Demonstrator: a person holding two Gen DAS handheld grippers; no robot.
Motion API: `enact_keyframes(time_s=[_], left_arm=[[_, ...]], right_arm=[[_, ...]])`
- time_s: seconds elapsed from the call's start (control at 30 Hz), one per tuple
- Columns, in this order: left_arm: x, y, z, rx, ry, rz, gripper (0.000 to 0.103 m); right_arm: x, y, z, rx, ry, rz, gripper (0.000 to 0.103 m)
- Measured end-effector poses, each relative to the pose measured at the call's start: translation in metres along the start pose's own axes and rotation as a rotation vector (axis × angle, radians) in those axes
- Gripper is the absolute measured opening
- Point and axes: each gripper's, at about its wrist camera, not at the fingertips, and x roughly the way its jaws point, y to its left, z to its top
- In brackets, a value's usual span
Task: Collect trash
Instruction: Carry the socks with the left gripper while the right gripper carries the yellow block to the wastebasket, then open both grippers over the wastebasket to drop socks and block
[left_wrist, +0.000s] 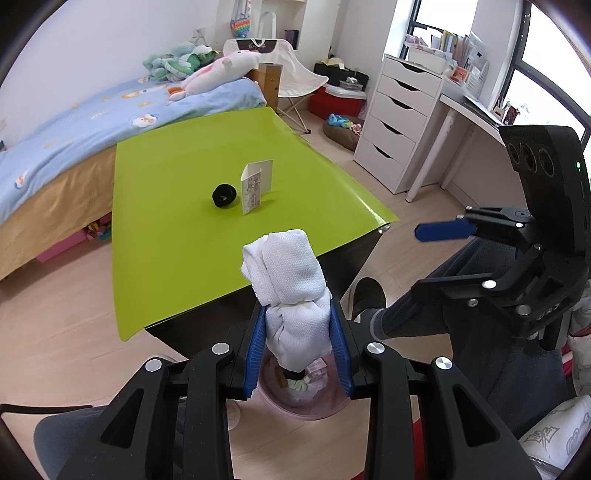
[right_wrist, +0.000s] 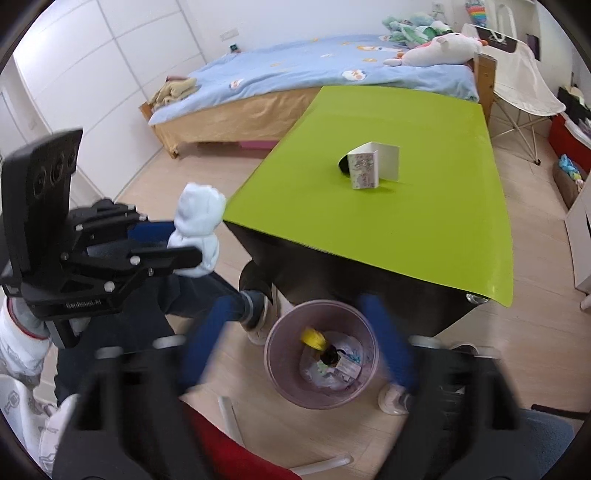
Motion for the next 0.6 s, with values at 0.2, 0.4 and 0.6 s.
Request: enact_keyframes(time_s=[0.2,0.4,0.6], left_arm=[[0.003,-0.002,-0.001,0.007,0.012,-0.013,0.032],[0.010,-0.005,-0.003,0.014,0.031,-0.025,0.032],[0.009,-0.010,-0.002,0.029,0.032,-0.035,0.033]], right_arm=[[-0.004,-0.008,-0.002,0.029,-0.012,-0.043,0.099],[-0.007,-0.013,-0.006,0.043,-0.018,-0.059,0.099],[-0.011,-0.017,-0.007,0.056,-0.026,-0.065,0.099]])
